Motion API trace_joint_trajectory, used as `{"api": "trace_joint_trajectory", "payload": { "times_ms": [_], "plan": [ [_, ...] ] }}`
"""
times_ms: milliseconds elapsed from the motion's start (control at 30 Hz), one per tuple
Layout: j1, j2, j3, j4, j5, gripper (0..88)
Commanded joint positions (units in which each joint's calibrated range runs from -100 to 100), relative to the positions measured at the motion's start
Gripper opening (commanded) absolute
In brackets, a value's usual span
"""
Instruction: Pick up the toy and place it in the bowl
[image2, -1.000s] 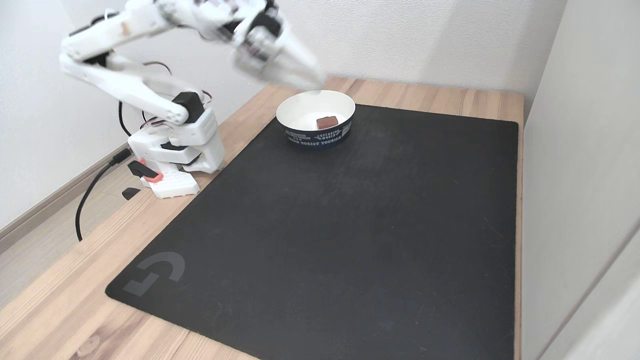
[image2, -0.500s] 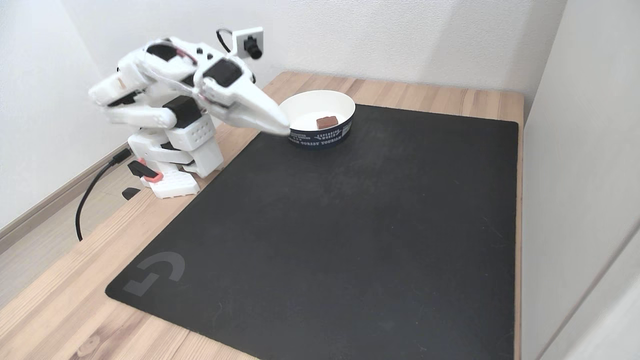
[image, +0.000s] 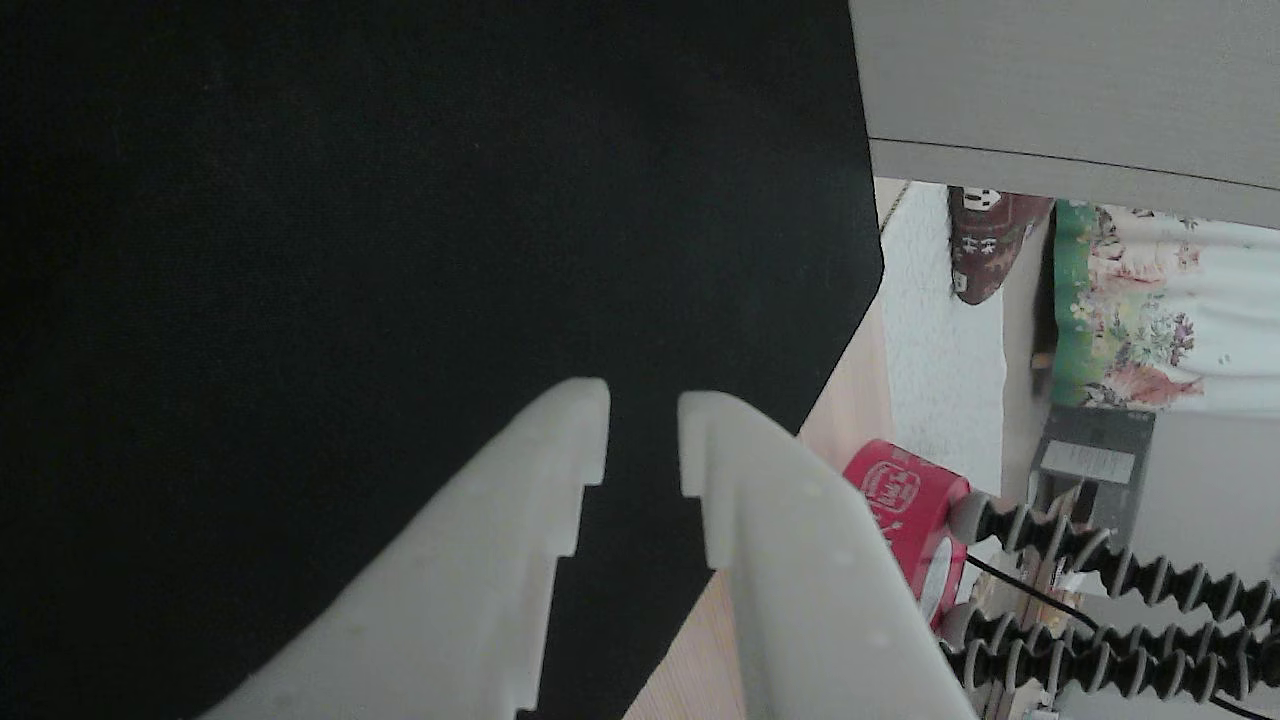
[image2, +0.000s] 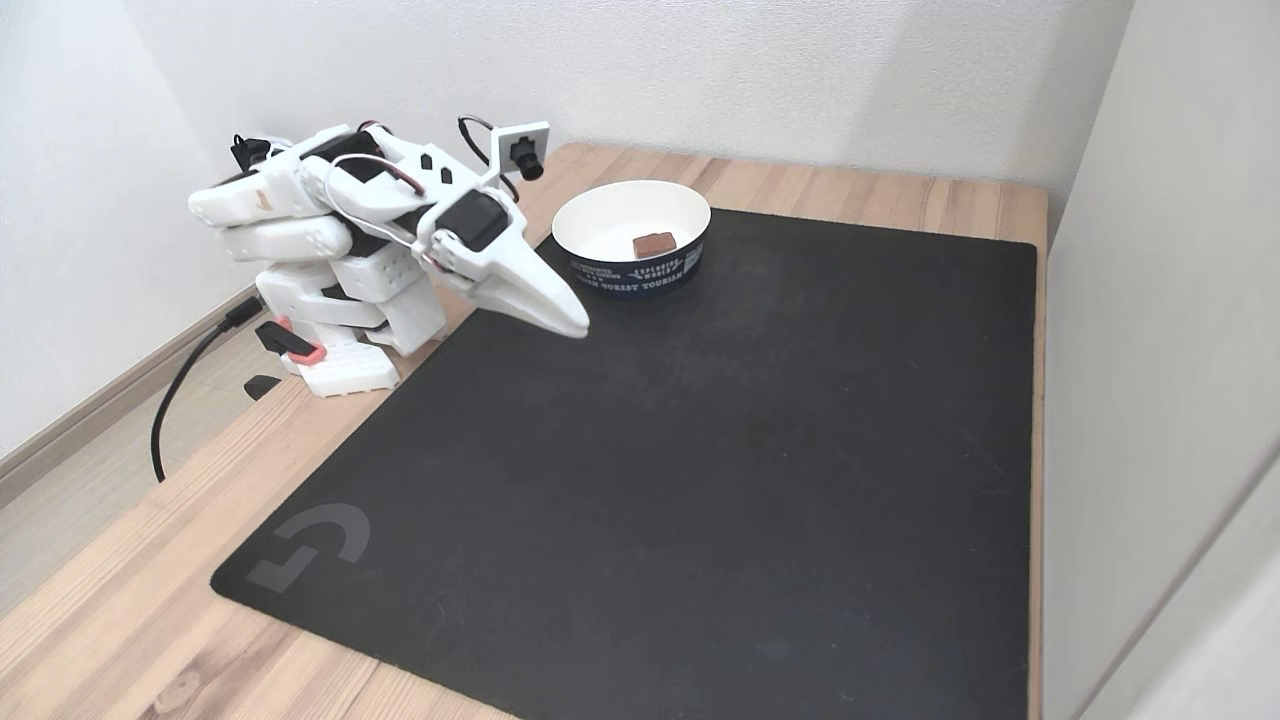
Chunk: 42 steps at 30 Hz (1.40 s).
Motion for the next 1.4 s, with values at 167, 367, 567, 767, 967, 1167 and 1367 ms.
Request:
{"api": "trace_joint_trajectory", "payload": {
  "times_ms": [167, 367, 567, 767, 967, 1167, 1367],
  "plan": [
    [-0.4, -0.4, 1.2, 2.6, 0.3, 2.2],
    [-0.4, -0.4, 1.2, 9.2, 0.4, 2.2],
    [-0.6, -0.5, 1.2, 9.7, 3.1, 2.2],
    [-0.6, -0.5, 1.2, 9.7, 3.1, 2.2],
    [-0.1, -0.5, 1.2, 9.3, 2.7, 2.4],
    [-0.2, -0.3, 1.2, 9.1, 2.6, 2.4],
    [-0.2, -0.3, 1.2, 9.1, 2.6, 2.4]
  ]
}}
